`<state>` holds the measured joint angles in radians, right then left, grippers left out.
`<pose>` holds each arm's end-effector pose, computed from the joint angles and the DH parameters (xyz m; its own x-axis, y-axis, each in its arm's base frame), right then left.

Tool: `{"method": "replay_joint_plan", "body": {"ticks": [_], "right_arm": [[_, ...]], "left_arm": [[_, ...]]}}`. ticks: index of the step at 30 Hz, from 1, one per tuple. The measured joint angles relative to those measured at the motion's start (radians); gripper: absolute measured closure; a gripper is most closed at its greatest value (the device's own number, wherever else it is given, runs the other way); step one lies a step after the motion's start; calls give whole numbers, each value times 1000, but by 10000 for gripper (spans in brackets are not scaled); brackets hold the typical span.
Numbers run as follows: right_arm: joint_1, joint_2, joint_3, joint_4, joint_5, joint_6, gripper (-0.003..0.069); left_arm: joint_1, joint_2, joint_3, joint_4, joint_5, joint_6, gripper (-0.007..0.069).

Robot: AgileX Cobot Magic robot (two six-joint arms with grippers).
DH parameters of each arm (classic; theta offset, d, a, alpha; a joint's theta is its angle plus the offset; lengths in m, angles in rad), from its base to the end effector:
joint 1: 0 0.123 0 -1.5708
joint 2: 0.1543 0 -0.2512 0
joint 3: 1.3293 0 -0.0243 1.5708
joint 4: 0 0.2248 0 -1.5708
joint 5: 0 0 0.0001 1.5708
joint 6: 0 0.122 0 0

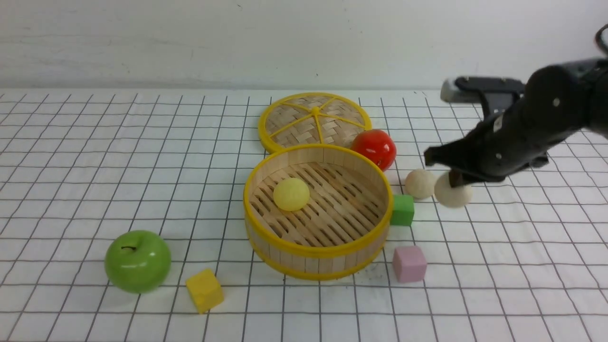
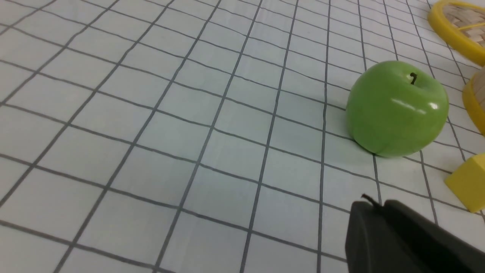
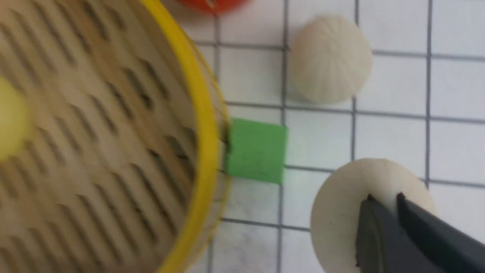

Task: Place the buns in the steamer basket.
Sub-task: Use the right arm to put the steamed stuffed bun into the steamer, then use the right arm to grab a steamed stuffed bun

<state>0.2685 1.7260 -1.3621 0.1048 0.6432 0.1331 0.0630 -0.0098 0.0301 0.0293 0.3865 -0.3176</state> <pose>0.3579 0.1064 0.2275 -0.8125 -0.0006 -0.5830 -0.1296 0.9752 0.1796 0.0896 0.0070 0.1600 -0.2793 -0.3046 -0.9106 -0.1601 0.9499 -0.2686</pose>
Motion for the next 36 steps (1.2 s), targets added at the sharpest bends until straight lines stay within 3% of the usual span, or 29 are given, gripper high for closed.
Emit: {"method": "replay_joint_plan", "body": {"ticks": [4,6,9,17,22,26,30,32,36], "right_arm": [[47,-25,-37,132,-18,-124,652],[109,-2,-39,240,-43,-244,652],[164,59,-39,293,-67,-327,652],[200,239,-39,350,-173,-359,612],[200,245,-39,370,-182,-361,494],[200,218,-40,377,-172,-361,307],[183,168,-67,380,-133,-361,179],[149,134,-93,374,-127,-362,140],[67,115,-116,312,-128,-362,129]], "left_arm": [[0,0,0,0,0,0,589],[0,0,0,0,0,0,587],[0,0,0,0,0,0,586],[0,0,0,0,0,0,583],[0,0,0,0,0,0,574],[0,0,0,0,0,0,569],[0,0,0,0,0,0,564],[0,0,0,0,0,0,560],[0,0,0,0,0,0,556]]}}
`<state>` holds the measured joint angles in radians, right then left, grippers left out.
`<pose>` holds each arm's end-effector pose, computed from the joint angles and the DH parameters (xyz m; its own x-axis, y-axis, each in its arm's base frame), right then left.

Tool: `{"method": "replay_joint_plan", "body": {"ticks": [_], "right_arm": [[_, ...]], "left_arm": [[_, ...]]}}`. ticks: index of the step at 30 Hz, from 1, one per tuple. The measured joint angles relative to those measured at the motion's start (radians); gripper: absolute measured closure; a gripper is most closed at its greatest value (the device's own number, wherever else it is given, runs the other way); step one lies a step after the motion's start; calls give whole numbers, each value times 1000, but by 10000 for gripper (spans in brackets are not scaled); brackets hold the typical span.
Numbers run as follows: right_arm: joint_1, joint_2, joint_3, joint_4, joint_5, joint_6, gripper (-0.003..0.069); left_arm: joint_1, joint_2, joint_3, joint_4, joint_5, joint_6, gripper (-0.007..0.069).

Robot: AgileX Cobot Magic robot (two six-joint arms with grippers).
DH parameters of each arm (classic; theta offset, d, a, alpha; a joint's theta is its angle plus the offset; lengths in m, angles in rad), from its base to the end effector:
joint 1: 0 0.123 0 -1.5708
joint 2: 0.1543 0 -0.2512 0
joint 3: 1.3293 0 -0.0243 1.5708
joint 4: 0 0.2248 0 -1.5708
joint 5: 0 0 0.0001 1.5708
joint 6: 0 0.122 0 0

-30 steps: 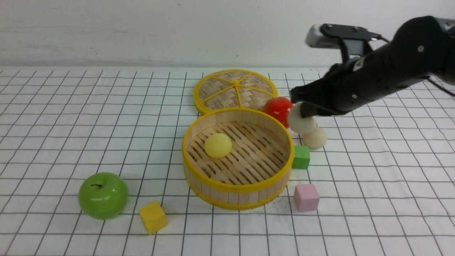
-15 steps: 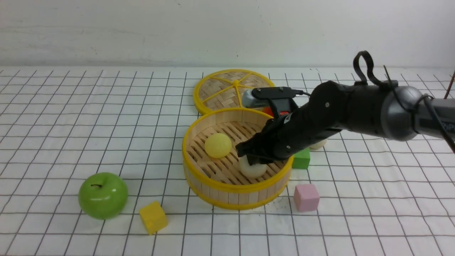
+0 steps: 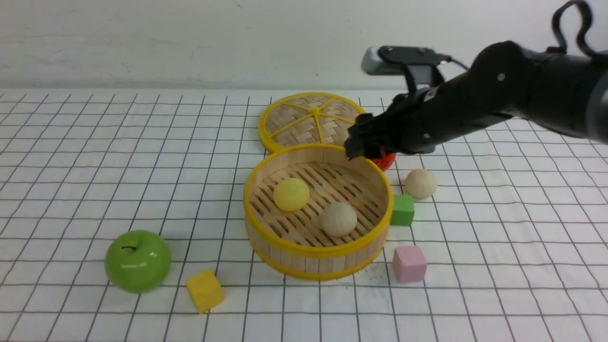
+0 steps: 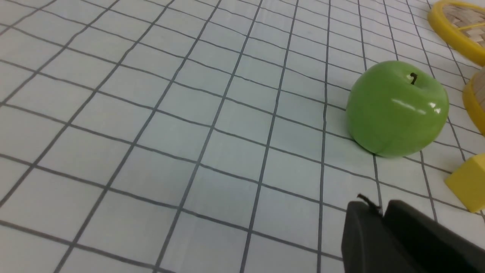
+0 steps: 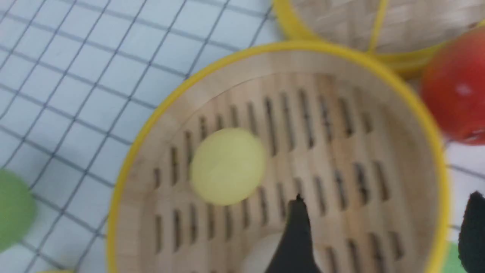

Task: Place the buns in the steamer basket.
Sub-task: Use the right arm to grab a steamed stuffed bun

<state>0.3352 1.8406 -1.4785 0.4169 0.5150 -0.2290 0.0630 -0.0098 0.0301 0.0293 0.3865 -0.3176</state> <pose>0.3825 0.1590 0.2325 -0.7028 -0.1012 -0.7041 -0.3661 0.9002 0.2360 0.0896 0.0070 0.1600 -0.2793 -0.3046 -0.9106 -0.1601 0.9499 -0.2686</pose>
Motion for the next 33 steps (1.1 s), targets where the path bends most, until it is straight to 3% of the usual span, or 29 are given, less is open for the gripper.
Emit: {"method": "replay_joint_plan", "body": {"ticks": [5,11,27,30,33], "right_arm": [[-110,23,0,-99,24,0,158],[-185,81,0,-90,17,0,203],[-187,226,0,-30,-164,0,232],[-187,245,0,-30,-165,0,301],[-187,246,0,-30,-165,0,477]], "left_arm": [[0,0,0,0,0,0,552],[0,0,0,0,0,0,545],[0,0,0,1,0,0,533],[0,0,0,1,0,0,531],[0,0,0,1,0,0,523]]}}
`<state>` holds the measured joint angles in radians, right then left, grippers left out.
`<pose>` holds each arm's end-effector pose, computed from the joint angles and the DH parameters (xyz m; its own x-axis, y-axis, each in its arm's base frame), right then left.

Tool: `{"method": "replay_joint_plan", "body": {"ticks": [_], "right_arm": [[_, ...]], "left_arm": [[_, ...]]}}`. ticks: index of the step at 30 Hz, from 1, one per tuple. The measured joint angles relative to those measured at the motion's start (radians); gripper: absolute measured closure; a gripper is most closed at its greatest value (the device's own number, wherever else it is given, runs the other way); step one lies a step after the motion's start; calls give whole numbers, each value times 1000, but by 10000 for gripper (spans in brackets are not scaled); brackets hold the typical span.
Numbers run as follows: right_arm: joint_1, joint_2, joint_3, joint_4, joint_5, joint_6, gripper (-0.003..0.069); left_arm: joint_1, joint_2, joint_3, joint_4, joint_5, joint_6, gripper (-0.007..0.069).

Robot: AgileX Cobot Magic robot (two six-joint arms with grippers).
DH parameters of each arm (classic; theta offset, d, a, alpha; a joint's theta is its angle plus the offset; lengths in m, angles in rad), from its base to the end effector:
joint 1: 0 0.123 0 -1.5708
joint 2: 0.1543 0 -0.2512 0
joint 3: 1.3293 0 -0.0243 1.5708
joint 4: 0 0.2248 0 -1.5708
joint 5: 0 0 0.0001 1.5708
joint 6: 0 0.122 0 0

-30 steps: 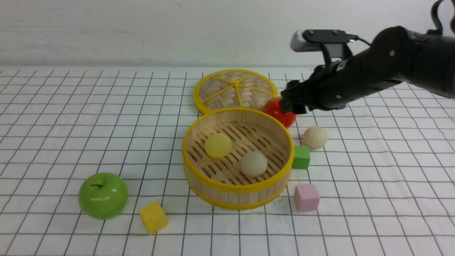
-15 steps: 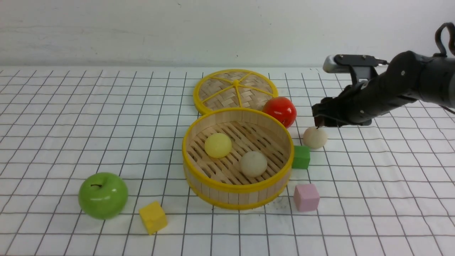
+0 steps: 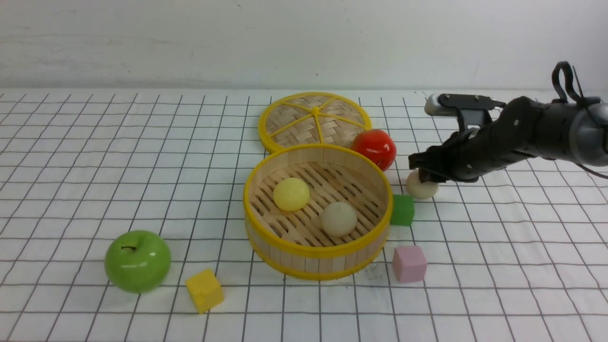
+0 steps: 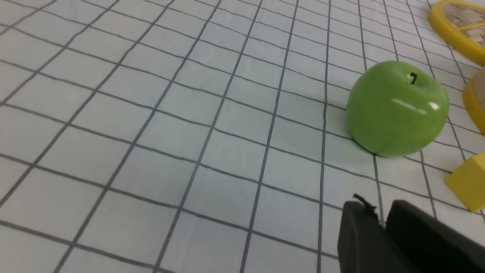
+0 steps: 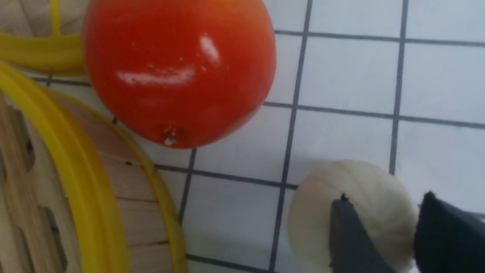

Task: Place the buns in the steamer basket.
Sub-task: Use the right arm to grab a steamed stuffed bun, then use the right arm to put the steamed stuffed bun into the steamer

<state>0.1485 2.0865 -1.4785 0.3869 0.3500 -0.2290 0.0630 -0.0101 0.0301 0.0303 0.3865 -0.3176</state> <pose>0.4359 0.0812 0.1384 -0.7655 0.0219 -0.6430 -0.1285 0.9741 0.1862 0.0896 0.0071 0.1601 -0.2790 -0.3037 -0.9110 -0.1601 0.9501 -0.2677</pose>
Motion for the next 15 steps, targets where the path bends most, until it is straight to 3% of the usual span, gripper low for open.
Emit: {"method": "replay_joint_plan", "body": {"ticks": [1,2,5,15], "right_arm": [[0,0,0,0,0,0,488],[0,0,0,0,0,0,554],[0,0,0,2,6,0,648],[21,-107,-83,156,128,-31,662]], "left_arm": [[0,0,0,0,0,0,523],[0,0,0,0,0,0,522],[0,0,0,0,0,0,520],[0,0,0,0,0,-2,515]]}}
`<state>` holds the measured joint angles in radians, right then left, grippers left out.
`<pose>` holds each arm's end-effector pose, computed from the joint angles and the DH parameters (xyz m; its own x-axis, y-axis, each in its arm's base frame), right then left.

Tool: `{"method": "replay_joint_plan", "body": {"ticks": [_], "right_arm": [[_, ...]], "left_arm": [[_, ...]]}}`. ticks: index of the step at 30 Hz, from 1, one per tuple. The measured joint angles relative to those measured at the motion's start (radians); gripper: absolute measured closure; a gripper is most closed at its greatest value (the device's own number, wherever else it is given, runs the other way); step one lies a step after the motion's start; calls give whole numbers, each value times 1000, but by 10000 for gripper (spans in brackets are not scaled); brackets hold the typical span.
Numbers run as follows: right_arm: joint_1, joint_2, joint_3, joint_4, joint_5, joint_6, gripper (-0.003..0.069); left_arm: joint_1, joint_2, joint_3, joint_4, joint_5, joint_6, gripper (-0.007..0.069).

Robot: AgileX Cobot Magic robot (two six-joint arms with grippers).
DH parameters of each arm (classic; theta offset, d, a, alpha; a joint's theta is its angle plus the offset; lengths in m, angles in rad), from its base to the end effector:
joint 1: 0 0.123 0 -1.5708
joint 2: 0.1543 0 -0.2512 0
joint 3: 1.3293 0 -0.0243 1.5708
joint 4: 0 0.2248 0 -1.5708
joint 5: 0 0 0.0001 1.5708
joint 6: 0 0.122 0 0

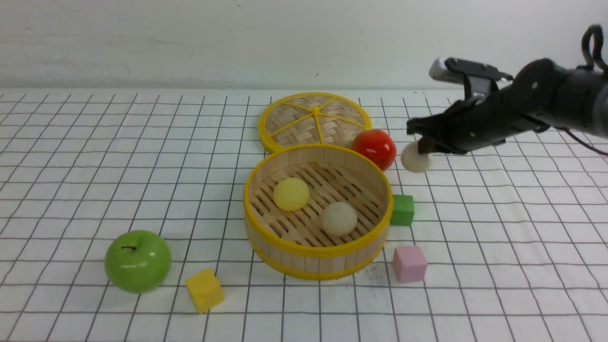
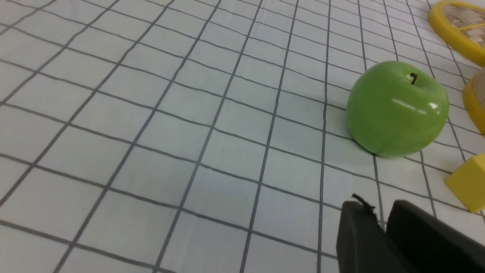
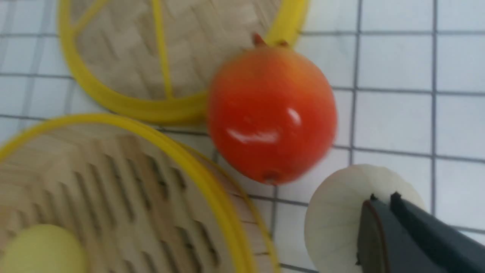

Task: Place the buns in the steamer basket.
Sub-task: Use the right arm to put the steamed stuffed bun into the steamer

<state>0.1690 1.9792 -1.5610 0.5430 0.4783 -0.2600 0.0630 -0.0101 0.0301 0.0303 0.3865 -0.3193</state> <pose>0.4301 0.1029 0.2047 -0.7301 0.1019 -0.6757 -0.1719 0.9296 0.3259 0.0896 0.0071 0.1601 -0.2788 -0.3053 -0.9105 -0.1606 0.9496 -0.2692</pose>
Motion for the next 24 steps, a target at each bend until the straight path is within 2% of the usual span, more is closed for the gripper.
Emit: {"method": "replay_joint_plan", "body": {"ticks": [5,12,15,21,23,24], "right_arm": [[84,-38,-17,116,35,-99,664],[210,53,-17,161,9,-196,659],[221,92,-17,162,-21,-202,647],[220,137,-17,166,-75,-202,528],[220,133,-17,171,-75,-202,470],[220,125,-17,172,-70,-202,415]], "left_arm": [[0,0,0,1,0,0,515],[0,0,0,1,0,0,511],[0,0,0,1,0,0,508],[0,0,0,1,0,0,500],[0,0,0,1,0,0,498],[0,0,0,1,0,0,496]]}}
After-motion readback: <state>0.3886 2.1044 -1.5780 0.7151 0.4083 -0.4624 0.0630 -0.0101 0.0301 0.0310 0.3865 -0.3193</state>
